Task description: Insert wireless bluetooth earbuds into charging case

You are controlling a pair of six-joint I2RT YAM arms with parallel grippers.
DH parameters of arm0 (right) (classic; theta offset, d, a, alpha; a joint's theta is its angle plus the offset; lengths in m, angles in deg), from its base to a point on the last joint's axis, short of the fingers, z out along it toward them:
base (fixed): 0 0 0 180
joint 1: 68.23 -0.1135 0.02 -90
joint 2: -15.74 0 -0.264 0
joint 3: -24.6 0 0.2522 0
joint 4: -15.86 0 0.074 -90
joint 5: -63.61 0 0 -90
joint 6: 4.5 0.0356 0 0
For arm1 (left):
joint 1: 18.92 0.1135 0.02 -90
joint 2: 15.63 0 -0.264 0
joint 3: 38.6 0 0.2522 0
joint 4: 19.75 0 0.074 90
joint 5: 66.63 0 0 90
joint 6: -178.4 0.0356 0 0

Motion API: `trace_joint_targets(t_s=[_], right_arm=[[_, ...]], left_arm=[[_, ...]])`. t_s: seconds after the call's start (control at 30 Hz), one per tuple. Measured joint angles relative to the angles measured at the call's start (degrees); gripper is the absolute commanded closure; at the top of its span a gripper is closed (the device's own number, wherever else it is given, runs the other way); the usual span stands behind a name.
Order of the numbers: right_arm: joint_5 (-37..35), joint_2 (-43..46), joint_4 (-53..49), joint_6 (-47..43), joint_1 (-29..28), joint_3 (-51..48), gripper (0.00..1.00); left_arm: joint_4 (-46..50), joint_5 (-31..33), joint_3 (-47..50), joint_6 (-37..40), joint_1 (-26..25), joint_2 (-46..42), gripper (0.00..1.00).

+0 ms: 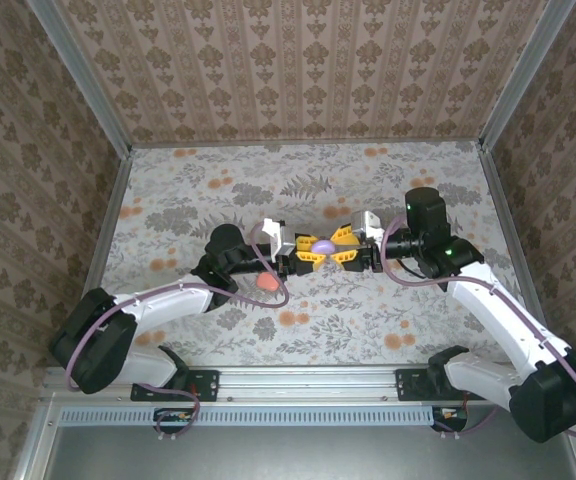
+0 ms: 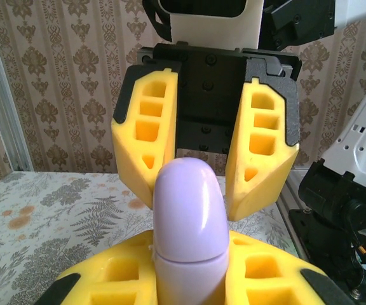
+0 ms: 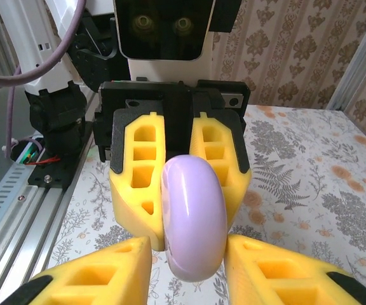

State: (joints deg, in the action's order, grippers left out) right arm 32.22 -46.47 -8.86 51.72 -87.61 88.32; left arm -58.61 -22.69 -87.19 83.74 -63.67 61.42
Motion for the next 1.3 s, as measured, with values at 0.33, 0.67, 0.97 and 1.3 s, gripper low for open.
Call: trace_joint_targets(t_s=[0.33,0.67,0.97,1.3], right_arm=[[0.17,-0.52,0.00,-0.57,0.02,0.07,0.77],[0.22,-0.55,-0.68,-1.03,0.00,0.59,0.77],[0.20,-1.29,-1.11,-1.86,0.02,0.74,0.77],[0.20,-1.53,-1.55,-2.32,0.00,1.01,0.77]], left_arm=[[0.42,0.00,0.00,0.39,-0.13,0.00,0.85],[0.52,0.22,0.00,0.72,-0.17,-0.33,0.82],[1.66,0.83,0.00,1.51,-0.15,-0.33,0.74],[1.90,1.73,0.00,1.88,-0.17,-0.33,0.68]])
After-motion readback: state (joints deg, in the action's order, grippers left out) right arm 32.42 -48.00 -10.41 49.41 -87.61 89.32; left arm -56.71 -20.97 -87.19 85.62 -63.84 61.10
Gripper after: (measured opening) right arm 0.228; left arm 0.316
